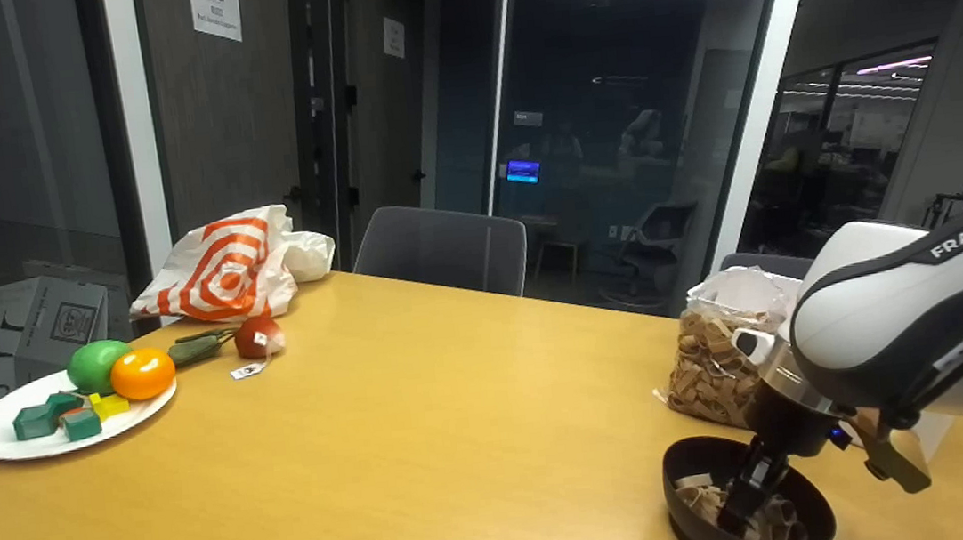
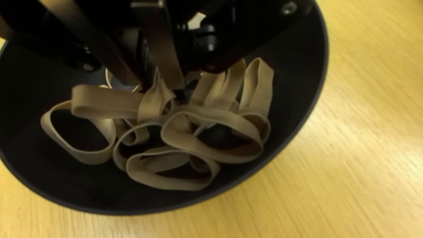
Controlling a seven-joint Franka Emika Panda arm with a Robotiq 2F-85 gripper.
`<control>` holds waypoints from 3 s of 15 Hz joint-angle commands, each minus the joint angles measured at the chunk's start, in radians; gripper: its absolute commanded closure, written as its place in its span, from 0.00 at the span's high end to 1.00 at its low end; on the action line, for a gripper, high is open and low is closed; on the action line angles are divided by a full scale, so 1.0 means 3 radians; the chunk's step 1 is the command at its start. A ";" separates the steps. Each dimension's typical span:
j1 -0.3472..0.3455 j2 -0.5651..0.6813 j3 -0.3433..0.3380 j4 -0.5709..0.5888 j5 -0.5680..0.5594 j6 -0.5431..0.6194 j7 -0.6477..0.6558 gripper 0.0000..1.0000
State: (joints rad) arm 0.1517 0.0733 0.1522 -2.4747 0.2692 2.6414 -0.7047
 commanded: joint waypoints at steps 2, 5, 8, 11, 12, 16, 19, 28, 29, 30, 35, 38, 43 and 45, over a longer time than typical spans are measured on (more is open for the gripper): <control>-0.0083 -0.0195 0.0028 0.0055 0.0009 -0.0145 -0.0042 0.06; -0.0096 -0.0348 -0.0017 0.0114 -0.0034 -0.0327 0.0006 0.08; -0.0099 -0.0525 -0.0082 0.0198 -0.0127 -0.0537 0.0049 0.08; -0.0091 -0.0701 -0.0146 0.0292 -0.0260 -0.0646 0.0085 0.08; -0.0087 -0.0745 -0.0165 0.0322 -0.0311 -0.0644 0.0099 0.08; -0.0068 -0.0851 -0.0205 0.0498 -0.0516 -0.0586 0.0185 0.08; -0.0069 -0.0832 -0.0197 0.0655 -0.0720 -0.0488 0.0281 0.08; -0.0108 -0.0369 -0.0163 0.1269 -0.1502 -0.0060 0.0733 0.07; -0.0122 -0.0292 -0.0166 0.1352 -0.1610 -0.0037 0.0787 0.07; -0.0128 -0.0227 -0.0171 0.1429 -0.1684 -0.0047 0.0829 0.07; -0.0212 0.0088 -0.0258 0.1653 -0.2078 -0.0023 0.1075 0.07; -0.0256 0.0185 -0.0329 0.1697 -0.2194 -0.0021 0.1186 0.07; -0.0291 0.0218 -0.0451 0.1734 -0.2452 -0.0010 0.1418 0.07; -0.0299 0.0234 -0.0472 0.1727 -0.2482 -0.0036 0.1472 0.08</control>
State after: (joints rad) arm 0.0648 0.1270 0.0194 -1.9826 -0.4384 2.6286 -0.3085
